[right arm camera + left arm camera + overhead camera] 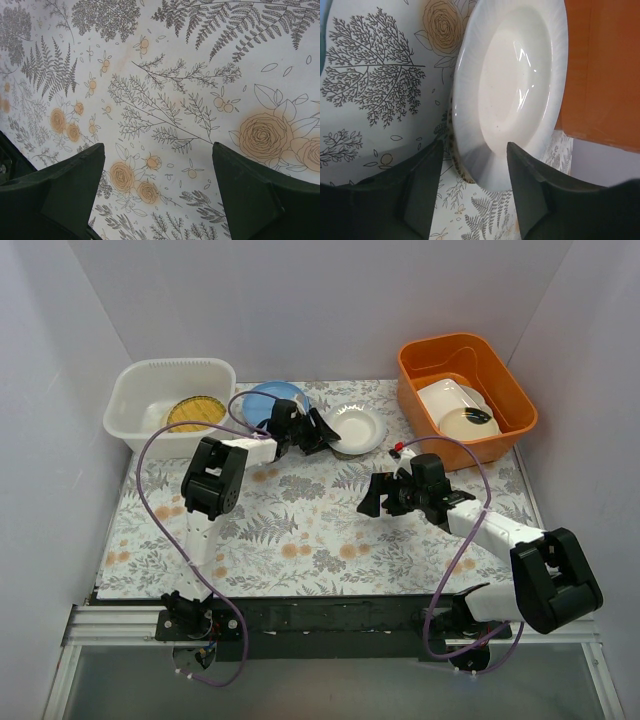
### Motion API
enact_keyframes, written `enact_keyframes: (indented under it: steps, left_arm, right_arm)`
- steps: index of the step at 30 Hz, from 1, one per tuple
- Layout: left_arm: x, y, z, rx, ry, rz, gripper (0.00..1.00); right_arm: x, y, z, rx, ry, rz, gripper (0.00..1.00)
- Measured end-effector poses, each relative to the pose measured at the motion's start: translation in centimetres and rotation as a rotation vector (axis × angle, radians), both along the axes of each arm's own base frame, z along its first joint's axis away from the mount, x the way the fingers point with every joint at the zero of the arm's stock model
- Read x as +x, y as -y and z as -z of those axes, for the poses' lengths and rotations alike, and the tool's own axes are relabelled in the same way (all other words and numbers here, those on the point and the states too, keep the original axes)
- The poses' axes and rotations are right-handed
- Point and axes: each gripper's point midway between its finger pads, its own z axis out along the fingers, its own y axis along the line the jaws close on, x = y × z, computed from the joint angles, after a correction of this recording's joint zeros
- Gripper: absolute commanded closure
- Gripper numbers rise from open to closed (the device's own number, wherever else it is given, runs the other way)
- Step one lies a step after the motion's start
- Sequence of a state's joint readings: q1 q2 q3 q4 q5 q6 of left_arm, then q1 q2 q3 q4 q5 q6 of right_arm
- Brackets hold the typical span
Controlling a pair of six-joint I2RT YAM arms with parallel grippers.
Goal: Place the plates into the plastic bin on the countertop
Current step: Pick up the plate from the corner of the board.
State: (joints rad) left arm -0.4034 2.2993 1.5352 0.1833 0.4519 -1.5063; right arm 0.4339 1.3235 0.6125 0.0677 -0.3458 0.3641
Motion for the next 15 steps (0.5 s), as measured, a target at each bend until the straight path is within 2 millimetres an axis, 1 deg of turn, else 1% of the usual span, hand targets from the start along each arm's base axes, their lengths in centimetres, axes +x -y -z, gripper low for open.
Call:
enact_keyframes:
  steps: [2,5,6,7,8,11,13,15]
  left_arm:
    - [0.1,0.1,0.4,-0.006,-0.005,-0.001,0.57]
    - [0.3,0.3,0.5,-0.011,-0.008,-0.001,0.62]
    - [0.3,0.3,0.7,-0.009,-0.009,-0.001,0.68]
    - [0.3,0.2,0.7,-0.011,-0.012,-0.003,0.72]
    - [0.4,0.2,0.8,-0.012,-0.015,-0.005,0.81]
    - [0.5,0.1,0.8,-0.02,-0.025,-0.014,0.98]
    - [0.5,0.5,-0.1,-0.054,-0.013,0.003,1.0]
    - [1.2,1.0,-2.0,-0.082,0.038,0.004,1.0]
  right_arm:
    - [0.0,0.1,-0.1,-0.005,0.001,0.005,0.05]
    - [0.0,0.2,-0.2,-0.007,0.006,0.008,0.05]
    - [0.0,0.2,-0.3,-0.006,0.007,0.009,0.05]
    - [0.0,0.3,-0.3,-0.007,0.008,0.01,0.05]
    - [0.0,0.3,-0.3,-0.007,0.009,0.011,0.05]
    - [0.0,0.3,-0.3,-0.007,0.009,0.011,0.05]
    - [0.0,0.3,-0.3,-0.007,0.009,0.011,0.05]
    - [0.0,0.2,-0.3,-0.007,0.009,0.01,0.05]
